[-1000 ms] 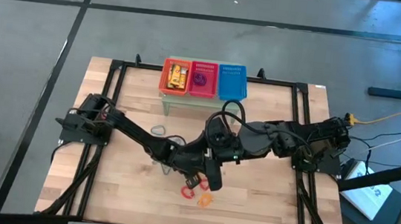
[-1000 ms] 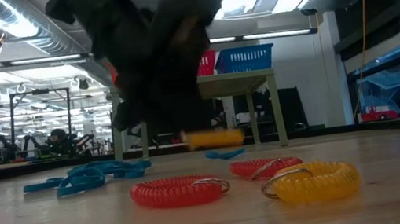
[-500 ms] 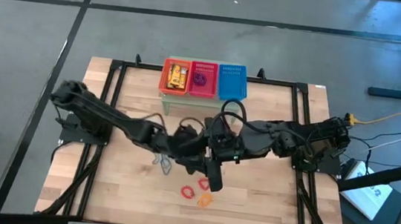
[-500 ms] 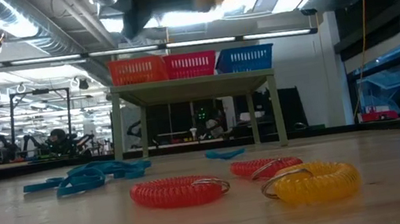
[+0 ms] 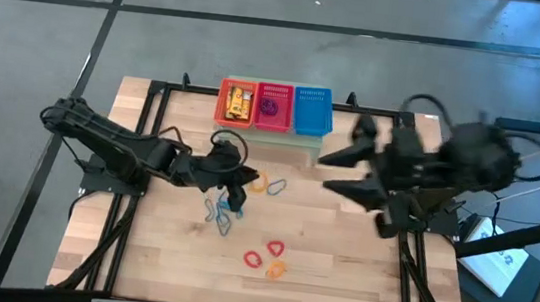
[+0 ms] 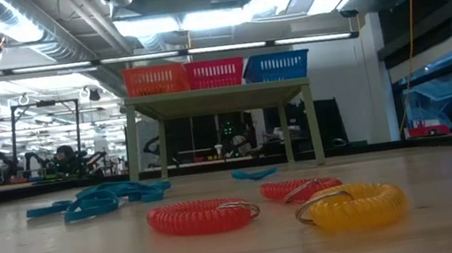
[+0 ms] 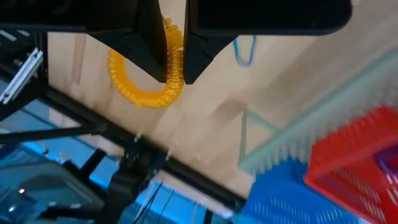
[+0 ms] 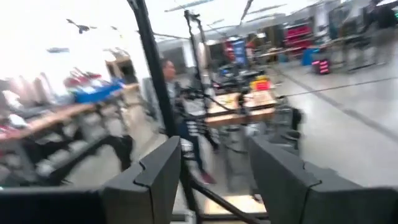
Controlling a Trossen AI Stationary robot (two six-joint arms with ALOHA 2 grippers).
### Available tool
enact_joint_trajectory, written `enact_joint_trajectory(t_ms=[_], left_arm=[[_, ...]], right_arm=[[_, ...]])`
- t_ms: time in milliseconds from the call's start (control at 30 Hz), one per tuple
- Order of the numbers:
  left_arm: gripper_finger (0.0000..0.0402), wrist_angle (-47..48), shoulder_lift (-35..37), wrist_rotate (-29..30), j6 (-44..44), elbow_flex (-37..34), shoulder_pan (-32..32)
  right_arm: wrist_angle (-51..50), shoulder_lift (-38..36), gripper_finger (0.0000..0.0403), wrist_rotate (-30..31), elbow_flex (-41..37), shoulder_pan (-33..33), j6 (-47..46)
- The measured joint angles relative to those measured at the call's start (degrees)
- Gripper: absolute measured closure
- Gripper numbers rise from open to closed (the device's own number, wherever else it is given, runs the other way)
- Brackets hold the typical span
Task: Pick & Place Office Desk Supplies
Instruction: Put the yellow keychain into the red bin on the shelf
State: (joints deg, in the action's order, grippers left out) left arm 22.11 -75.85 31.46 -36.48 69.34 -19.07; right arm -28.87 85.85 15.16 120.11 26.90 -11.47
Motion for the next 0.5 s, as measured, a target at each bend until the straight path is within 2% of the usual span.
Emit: enact_joint_trajectory(t_ms=[133, 267, 367, 500], left_arm=[[0.0372, -3.55, 1.65, 0.49, 4.48, 0.0, 1.53], [0.0373, -7.95, 2.64, -0.8, 9.28, 0.04, 3.93], [0.0371, -8.64, 2.92, -2.21, 10.98, 0.04, 6.73], [0.0372, -8.59, 2.9, -7.03, 11.69, 0.04, 12.69]], right_arm=[[-6.41, -2.65, 0.021, 8.98, -0.09, 3.82, 4.03], [-20.96, -5.57, 0.021, 17.76, -0.09, 6.05, 4.34], [-31.89, -6.59, 0.021, 22.82, -0.09, 6.33, -3.49], [-39.96, -7.03, 0.021, 27.32, -0.11, 6.31, -10.84]])
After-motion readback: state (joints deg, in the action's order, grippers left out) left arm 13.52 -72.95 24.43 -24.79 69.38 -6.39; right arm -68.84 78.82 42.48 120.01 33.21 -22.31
